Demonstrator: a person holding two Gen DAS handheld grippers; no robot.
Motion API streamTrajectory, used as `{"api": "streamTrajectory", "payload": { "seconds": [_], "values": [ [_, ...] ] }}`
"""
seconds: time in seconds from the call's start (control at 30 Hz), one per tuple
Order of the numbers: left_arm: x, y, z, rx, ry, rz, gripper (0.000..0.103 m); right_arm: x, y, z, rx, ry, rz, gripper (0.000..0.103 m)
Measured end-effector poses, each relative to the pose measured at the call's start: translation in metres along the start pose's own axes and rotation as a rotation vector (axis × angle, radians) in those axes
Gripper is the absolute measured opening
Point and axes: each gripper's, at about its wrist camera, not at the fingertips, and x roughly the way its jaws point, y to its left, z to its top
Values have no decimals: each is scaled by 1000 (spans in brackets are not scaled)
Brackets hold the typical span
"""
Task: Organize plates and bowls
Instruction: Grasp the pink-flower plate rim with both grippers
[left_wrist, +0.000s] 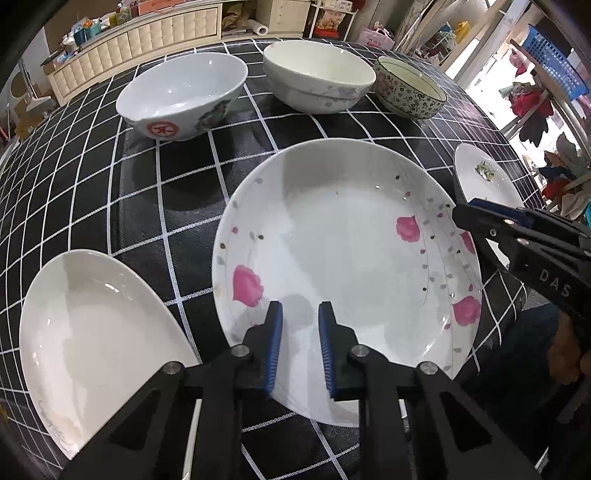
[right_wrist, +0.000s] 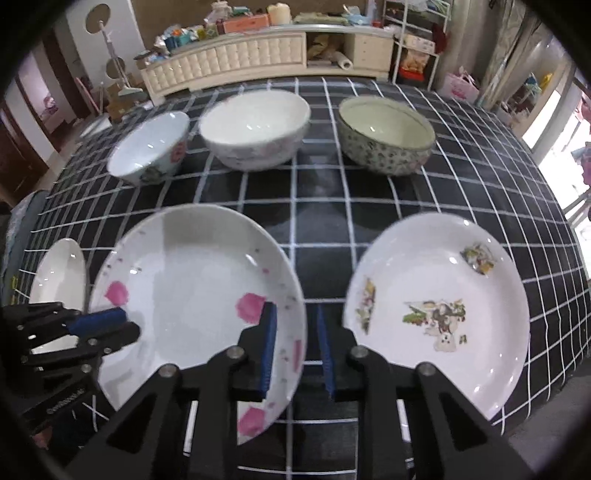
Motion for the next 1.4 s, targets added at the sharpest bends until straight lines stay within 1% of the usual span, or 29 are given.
{"api": "streamTrajectory", "payload": {
  "seconds": [0.03,0.1,0.13,0.27,0.3,0.43,0.6,0.67,0.73,0.8,0.87,1.0,1.13,1.2,1.27,1.3,1.4],
  "values": [
    [0,0,0,0,-1,1,18,4,-2,-1,6,15,5,26],
    [1,-1,1,0,0,-3,18,10,-3,-4,29,46,48,26],
    [1,-1,1,-1,2,-7,15,14,-4,-5,39,60,68,26],
    [2,-1,2,0,4,-3,12,26,-3,-11,56,96,85,26],
    [3,-1,2,1,6,5,10,27,-4,-12,64,98,104,26],
    [5,-4,4,13,14,10,6,25,-3,-15,57,90,100,26],
    [9,-12,6,31,16,-13,4,24,-3,-16,50,78,93,26],
    [9,-14,6,38,18,-2,4,24,-4,-18,53,75,99,26],
    [7,-10,6,24,21,10,4,24,-3,-16,53,74,100,26],
    [0,-3,5,13,5,-3,4,23,-3,-18,46,71,97,26],
    [-7,4,4,4,-12,-3,4,22,-2,-17,46,68,96,26],
    [-17,16,0,-25,-15,-35,14,21,-1,-18,48,62,98,26],
    [-22,15,-5,-23,-17,-51,14,20,-1,-20,48,56,102,26],
    [-23,12,-7,-26,-30,-55,14,20,-2,-20,51,55,108,26],
    [-22,8,-10,-27,-30,-60,20,20,-3,-21,53,55,115,26],
    [-21,7,-11,-30,-28,-52,28,20,-4,-20,53,55,116,26],
    [-23,6,-13,-30,-46,-32,28,19,-5,-22,48,51,121,26]
  ]
}}
